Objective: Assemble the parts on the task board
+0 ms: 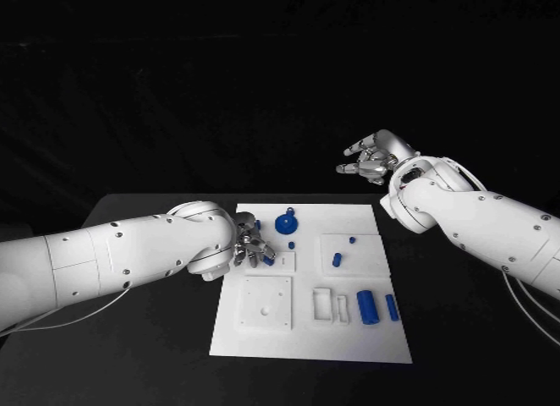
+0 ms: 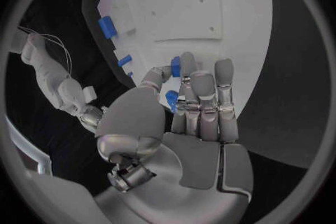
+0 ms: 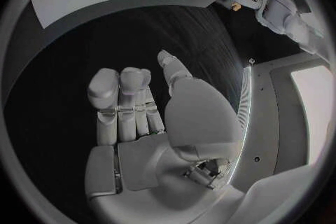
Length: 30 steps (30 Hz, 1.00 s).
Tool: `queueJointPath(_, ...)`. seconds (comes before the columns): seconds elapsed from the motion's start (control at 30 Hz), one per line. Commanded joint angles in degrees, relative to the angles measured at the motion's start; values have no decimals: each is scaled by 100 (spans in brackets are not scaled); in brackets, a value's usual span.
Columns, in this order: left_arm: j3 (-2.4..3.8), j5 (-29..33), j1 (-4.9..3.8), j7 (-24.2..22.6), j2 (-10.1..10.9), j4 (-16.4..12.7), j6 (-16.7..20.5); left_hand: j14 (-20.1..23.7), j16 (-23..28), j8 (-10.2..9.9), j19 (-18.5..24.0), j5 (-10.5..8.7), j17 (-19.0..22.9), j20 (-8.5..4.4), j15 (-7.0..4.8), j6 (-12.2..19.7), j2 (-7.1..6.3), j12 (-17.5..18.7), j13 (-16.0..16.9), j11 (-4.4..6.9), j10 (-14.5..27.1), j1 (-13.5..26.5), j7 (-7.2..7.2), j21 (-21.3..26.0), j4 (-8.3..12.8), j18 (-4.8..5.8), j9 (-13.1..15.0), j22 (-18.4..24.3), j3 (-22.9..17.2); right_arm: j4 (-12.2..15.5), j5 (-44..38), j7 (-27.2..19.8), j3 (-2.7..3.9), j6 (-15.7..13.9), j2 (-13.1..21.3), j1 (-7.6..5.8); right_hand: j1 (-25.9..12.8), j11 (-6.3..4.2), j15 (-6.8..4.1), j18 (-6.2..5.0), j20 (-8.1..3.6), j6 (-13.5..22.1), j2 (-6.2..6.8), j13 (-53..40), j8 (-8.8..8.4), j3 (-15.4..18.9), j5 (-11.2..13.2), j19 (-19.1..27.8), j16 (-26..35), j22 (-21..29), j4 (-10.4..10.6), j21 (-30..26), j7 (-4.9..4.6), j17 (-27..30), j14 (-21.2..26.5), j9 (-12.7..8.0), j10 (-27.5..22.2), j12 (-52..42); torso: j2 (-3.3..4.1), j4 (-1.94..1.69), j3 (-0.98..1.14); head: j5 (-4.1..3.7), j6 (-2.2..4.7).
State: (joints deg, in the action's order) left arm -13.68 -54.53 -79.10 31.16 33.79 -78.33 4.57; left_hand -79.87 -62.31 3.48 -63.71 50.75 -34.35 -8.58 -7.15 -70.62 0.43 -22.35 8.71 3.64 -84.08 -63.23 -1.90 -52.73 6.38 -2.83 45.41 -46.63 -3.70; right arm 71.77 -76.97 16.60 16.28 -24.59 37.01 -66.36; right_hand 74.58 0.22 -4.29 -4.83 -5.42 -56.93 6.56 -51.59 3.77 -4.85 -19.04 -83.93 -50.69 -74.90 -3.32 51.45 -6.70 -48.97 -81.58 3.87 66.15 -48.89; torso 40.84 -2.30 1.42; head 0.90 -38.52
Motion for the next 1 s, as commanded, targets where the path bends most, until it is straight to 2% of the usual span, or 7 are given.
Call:
queueJointPath(0.03,-5,-41,18,-11,43,-82,40,-24,28,30,-66,45,-10,8,-16,-247,26,-34,-10,36,-274,-13,218,166,952,28,-2,-218,-920,-5,-67,7,3,50,-5,-3,14,-15,9,-69,15,-40,32,4,-16,-8,20,-313,19,-621,27,-20,17,6,-28,-3,29,17,-2,-5,-2,-16,-2)
queueJointPath(0.17,3,-39,18,-20,103,-164,157,-24,33,30,-108,48,-14,6,-19,-255,22,-39,-9,36,-272,-10,217,280,950,33,-4,-373,-919,-7,-67,11,3,50,-3,-3,6,-16,8,-70,13,-42,30,10,-16,-9,24,-317,25,-618,29,-32,18,6,-32,-3,31,13,-2,-11,-2,-21,0)
queueJointPath(0.2,6,-38,17,-25,119,-184,199,-33,34,33,-217,70,-25,3,-22,-262,16,-51,-10,39,-276,-11,220,560,951,41,-1,-733,-916,-7,-67,12,3,49,-2,-3,6,-16,8,-70,13,-42,30,10,-16,-9,24,-317,25,-618,29,-32,18,6,-32,-3,31,13,-2,-12,-1,-21,3)
queueJointPath(0.5,18,-39,17,-109,195,-302,579,-54,31,31,-353,92,-34,-6,-31,-277,2,-84,-3,49,-275,-10,227,879,950,56,1,-1143,-917,-7,-67,24,3,51,5,-3,0,-16,7,-70,13,-43,30,10,-16,-8,23,-318,26,-618,34,-35,19,7,-34,-3,33,11,2,-13,-2,-26,-2)
queueJointPath(0.53,18,-40,17,-120,197,-307,613,-61,39,30,-432,95,-38,-13,-35,-280,-5,-93,-4,51,-275,-10,224,1083,950,69,-5,-1397,-915,-7,-67,25,3,52,5,-3,0,-16,7,-70,13,-43,30,10,-16,-8,23,-318,26,-618,34,-35,19,7,-34,-3,33,11,2,-13,-2,-24,-4)
queueJointPath(0.83,16,-98,20,-204,199,-336,828,-73,42,32,-556,106,-45,-13,-37,-286,-7,-99,-5,55,-274,-10,229,1381,947,76,-7,-1726,-911,-15,-67,37,3,62,0,-2,-2,-17,6,-69,12,-44,27,15,-16,-9,22,-321,32,-619,43,-35,19,7,-37,-3,34,10,4,-8,6,-15,-12)
queueJointPath(1.0,14,-109,29,-222,178,-329,821,-73,42,32,-556,106,-45,-13,-37,-286,-7,-99,-5,55,-274,-10,229,1381,947,76,-7,-1726,-911,-21,-67,43,3,73,-6,-2,-2,-17,6,-69,12,-44,27,15,-16,-9,22,-321,32,-619,43,-35,19,7,-37,-3,34,10,2,-6,6,-12,-20)
